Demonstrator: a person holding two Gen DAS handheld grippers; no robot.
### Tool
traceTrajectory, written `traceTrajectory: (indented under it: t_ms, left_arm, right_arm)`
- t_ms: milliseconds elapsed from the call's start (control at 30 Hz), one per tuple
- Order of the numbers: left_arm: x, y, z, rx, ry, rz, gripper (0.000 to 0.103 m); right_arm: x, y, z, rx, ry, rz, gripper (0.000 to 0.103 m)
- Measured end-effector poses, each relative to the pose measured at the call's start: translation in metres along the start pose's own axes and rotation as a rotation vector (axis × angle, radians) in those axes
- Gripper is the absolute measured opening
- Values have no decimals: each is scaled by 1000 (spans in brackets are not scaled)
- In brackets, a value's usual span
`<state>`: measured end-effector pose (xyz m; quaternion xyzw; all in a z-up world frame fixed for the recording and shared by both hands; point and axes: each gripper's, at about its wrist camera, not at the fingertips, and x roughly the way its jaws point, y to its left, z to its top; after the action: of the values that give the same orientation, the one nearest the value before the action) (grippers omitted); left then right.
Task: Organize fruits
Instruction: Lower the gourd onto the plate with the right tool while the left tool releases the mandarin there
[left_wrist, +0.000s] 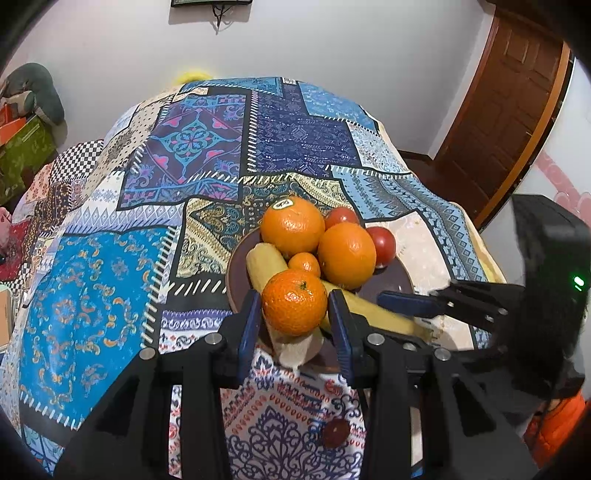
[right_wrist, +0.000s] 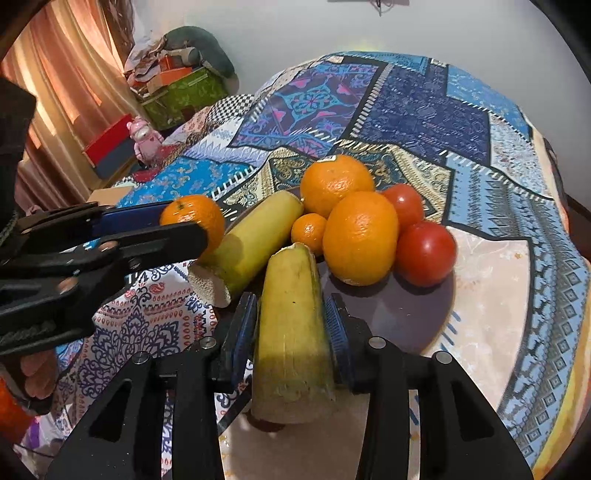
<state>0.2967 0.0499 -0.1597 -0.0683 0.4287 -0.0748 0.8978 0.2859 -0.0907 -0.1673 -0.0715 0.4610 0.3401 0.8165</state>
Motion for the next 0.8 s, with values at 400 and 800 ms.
traceTrajectory:
  t_ms: [400,800]
  left_arm:
    - [41,-12,15,19,52,27,37]
    - [13,-17,11,29,20,25,40]
  right_arm:
    - [-36,-22,-19,81,-86,-43,44]
    - [-49,-24,-42,125,-93,-30,44]
